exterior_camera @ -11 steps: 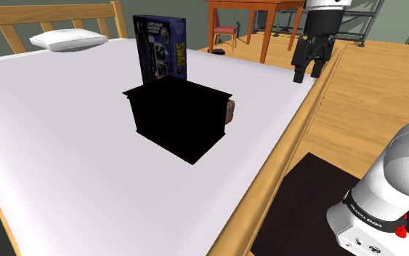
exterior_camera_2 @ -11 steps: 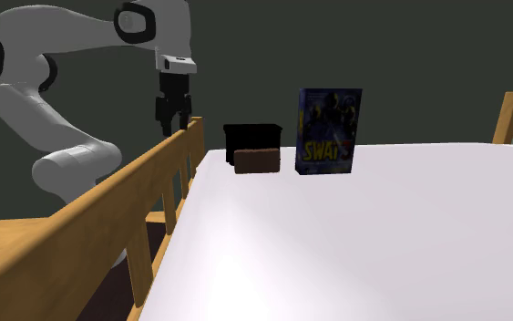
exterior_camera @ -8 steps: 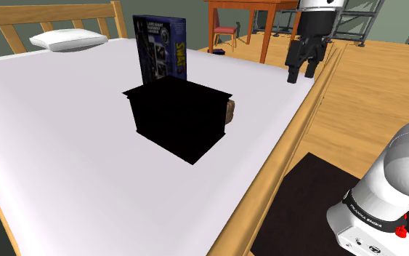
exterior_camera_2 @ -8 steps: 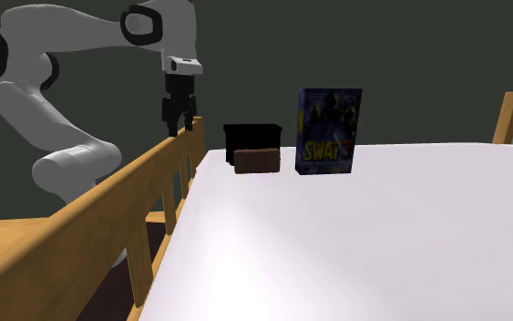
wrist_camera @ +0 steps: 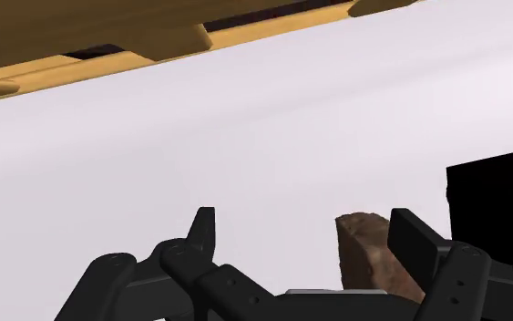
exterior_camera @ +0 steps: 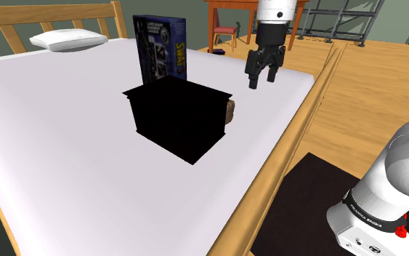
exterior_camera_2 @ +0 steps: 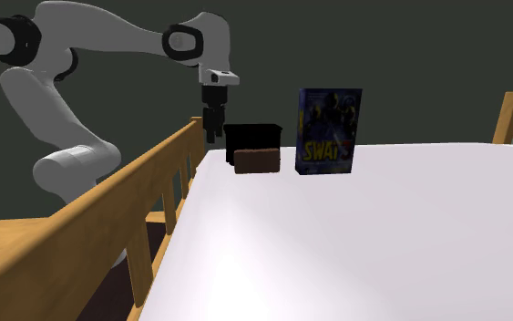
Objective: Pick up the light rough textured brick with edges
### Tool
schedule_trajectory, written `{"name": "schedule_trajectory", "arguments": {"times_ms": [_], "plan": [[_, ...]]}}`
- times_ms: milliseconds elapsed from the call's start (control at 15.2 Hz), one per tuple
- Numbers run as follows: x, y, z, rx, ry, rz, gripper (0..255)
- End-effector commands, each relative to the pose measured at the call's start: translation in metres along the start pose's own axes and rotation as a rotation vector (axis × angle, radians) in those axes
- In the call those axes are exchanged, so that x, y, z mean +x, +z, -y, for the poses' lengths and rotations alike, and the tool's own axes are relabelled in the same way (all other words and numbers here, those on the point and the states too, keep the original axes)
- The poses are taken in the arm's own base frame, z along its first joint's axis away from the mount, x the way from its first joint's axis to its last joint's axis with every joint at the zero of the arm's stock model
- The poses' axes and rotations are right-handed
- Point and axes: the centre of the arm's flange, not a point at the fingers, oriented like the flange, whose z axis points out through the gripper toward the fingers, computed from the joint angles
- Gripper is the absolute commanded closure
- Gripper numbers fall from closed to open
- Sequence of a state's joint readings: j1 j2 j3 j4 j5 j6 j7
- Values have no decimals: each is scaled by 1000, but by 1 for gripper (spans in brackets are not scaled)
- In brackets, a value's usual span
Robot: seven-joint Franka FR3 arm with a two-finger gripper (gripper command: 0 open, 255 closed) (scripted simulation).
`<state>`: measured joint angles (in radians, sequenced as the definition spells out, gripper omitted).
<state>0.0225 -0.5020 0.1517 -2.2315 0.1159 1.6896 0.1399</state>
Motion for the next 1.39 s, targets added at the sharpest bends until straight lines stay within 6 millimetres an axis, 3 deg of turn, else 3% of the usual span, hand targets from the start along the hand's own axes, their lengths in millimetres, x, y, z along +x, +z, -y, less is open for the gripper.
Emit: {"name": "schedule_trajectory", "arguments": {"times_ms": [0, 726, 1320], "plan": [[20, 6, 14, -7, -19, -11, 0], [121, 36, 104, -49, -120, -66, 0], [123, 76, 103, -49, -120, -66, 0]]}}
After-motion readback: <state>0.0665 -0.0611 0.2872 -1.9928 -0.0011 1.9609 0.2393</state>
